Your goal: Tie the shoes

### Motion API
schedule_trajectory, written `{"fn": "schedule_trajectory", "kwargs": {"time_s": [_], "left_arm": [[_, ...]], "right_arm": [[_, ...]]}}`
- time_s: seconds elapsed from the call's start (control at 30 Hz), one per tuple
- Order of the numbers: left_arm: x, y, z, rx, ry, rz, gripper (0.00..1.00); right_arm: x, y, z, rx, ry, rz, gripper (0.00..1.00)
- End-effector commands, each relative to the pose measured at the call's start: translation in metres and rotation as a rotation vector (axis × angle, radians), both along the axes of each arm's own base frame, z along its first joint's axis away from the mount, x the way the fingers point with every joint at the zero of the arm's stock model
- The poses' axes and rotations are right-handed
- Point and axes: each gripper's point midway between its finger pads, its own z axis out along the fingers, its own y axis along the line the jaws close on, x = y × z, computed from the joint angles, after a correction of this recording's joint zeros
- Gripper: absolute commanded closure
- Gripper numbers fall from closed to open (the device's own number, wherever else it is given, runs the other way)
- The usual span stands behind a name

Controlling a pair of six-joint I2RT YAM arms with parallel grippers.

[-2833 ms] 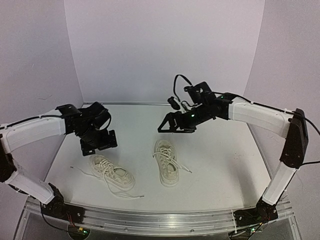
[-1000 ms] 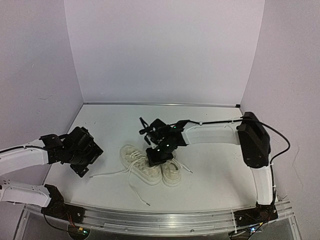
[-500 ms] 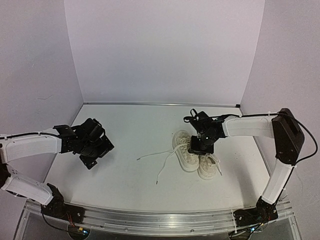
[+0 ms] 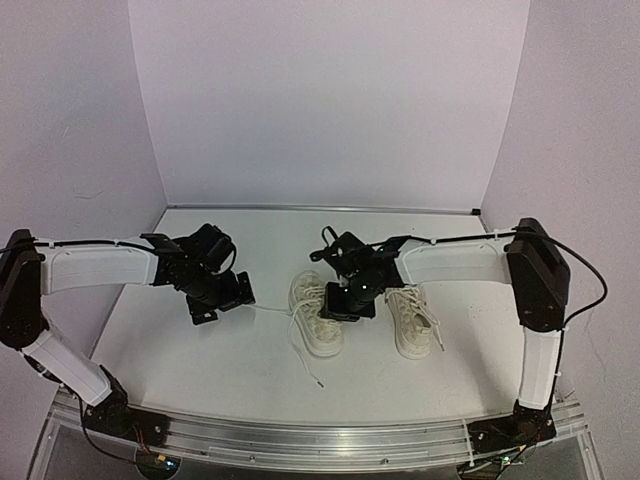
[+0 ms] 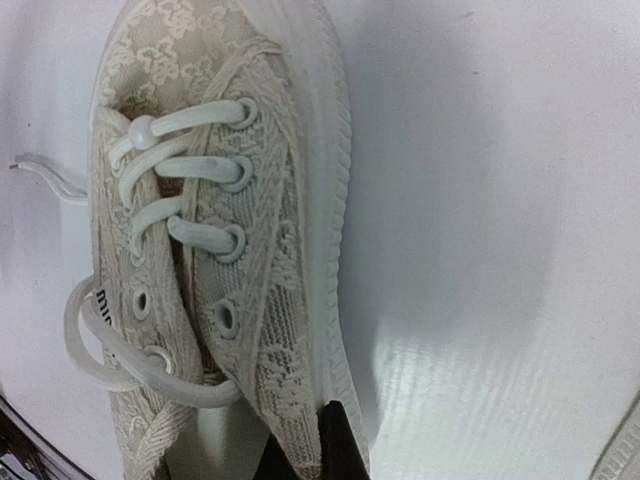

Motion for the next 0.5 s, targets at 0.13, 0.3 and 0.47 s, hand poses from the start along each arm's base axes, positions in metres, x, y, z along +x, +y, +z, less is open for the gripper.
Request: {"fn": "schedule_trajectory", "kwargs": {"time_s": [0.13,0.3,0.47], "left_arm": [[0.003,-0.007,0.005,-0.002,-0.025,-0.181,0.05],[-0.005,-0.027,0.002,-0.055,-0.040,-0.341,0.15],[-0.017,-0.040,-0.007,-0.035,-0.067,-0.456,0.25]], "right_arm": [[0.011,0.062,0.024,0.157,-0.015,-0.012,0.99],[0.004,0.066,0.030,0.185,0.007,0.038,0.87],[0.005,0.056,0.051,0.210,-0.015,0.036,0.79]]}}
